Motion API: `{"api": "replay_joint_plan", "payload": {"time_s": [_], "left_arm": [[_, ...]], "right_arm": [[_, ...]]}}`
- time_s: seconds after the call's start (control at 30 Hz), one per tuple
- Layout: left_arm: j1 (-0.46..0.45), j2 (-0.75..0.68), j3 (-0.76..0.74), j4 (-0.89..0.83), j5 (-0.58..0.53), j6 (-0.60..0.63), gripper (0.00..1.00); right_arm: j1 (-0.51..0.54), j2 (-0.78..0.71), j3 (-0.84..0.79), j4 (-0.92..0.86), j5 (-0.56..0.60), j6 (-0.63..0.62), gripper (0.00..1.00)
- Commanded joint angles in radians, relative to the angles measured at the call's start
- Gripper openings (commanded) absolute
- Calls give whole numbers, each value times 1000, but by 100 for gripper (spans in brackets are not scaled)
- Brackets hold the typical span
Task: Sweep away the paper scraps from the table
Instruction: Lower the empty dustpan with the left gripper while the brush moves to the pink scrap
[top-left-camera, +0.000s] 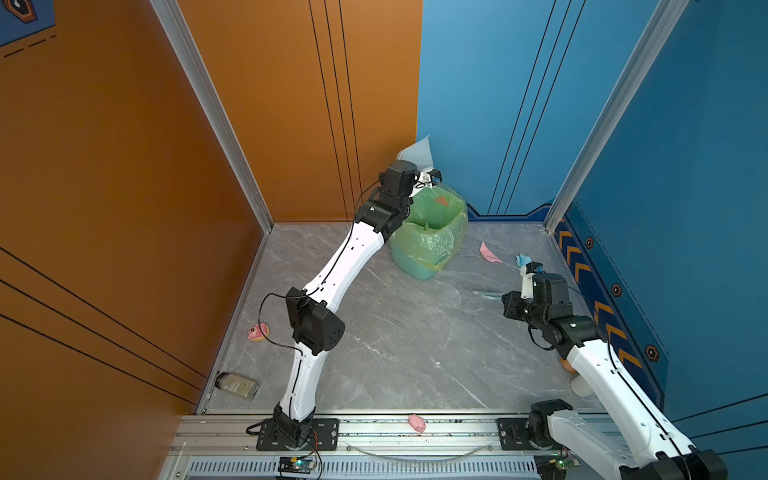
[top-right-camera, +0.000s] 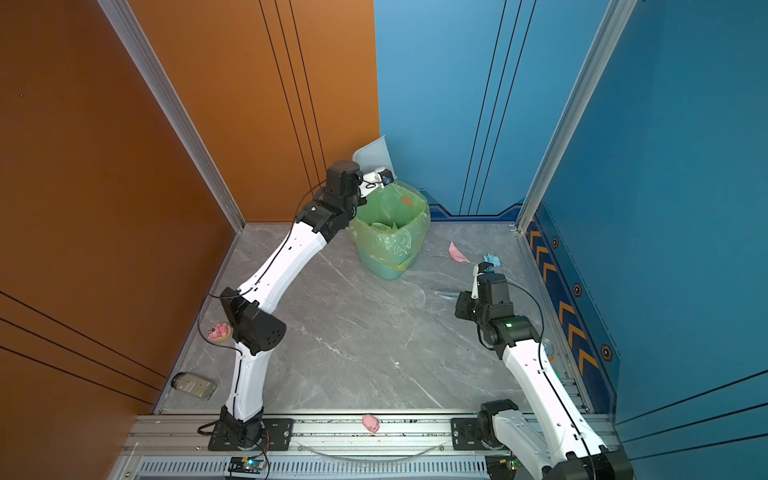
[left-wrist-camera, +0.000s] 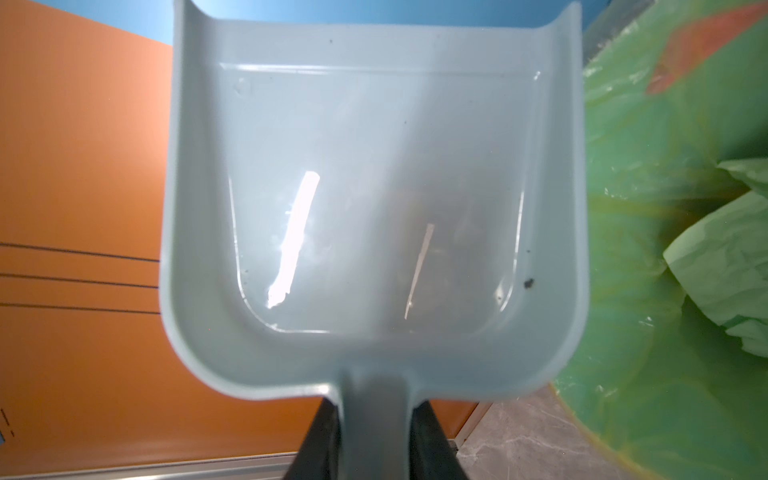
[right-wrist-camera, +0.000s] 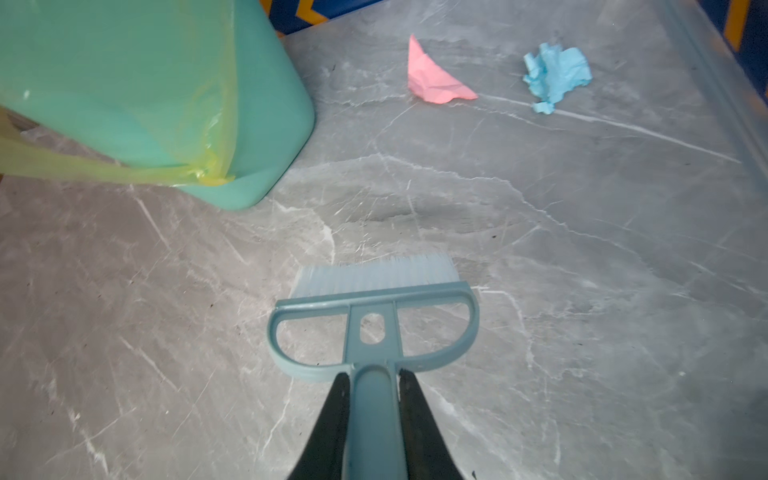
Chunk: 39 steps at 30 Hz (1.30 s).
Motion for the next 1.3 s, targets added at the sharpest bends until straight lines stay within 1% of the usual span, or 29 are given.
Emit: {"api": "replay_joint_plan", "payload": {"time_s": [0.0, 0.13, 0.23, 0.37, 0.53, 0.87, 1.03, 1.13, 1.17, 1.27], "left_arm": [[8, -87, -56, -10, 59, -155, 0], [16, -159, -152, -3, 121, -255, 0], [18, -212, -226, 1, 176, -312, 0], [12, -275, -319, 5, 221, -382, 0], [8, -386, -517, 89, 277, -468, 0], [-52, -612, -867, 159, 288, -586, 0], [-91, -728, -1029, 175, 334, -668, 0], [-113, -773, -1128, 191, 373, -695, 0], [-120, -781, -1154, 228, 378, -706, 0], [-138, -793, -1208, 215, 384, -762, 0]], "right_arm": [[-36, 12, 43, 41, 81, 39, 0], [-81, 36, 83, 44, 83, 55, 0], [-105, 60, 112, 53, 85, 62, 0], [-129, 100, 155, 63, 87, 63, 0], [-158, 173, 225, 72, 97, 60, 0], [-195, 335, 348, 124, 88, 64, 0], [-199, 431, 403, 163, 78, 83, 0], [-199, 485, 435, 189, 71, 92, 0], [-199, 501, 443, 197, 71, 96, 0], [-198, 552, 474, 210, 65, 104, 0]]}}
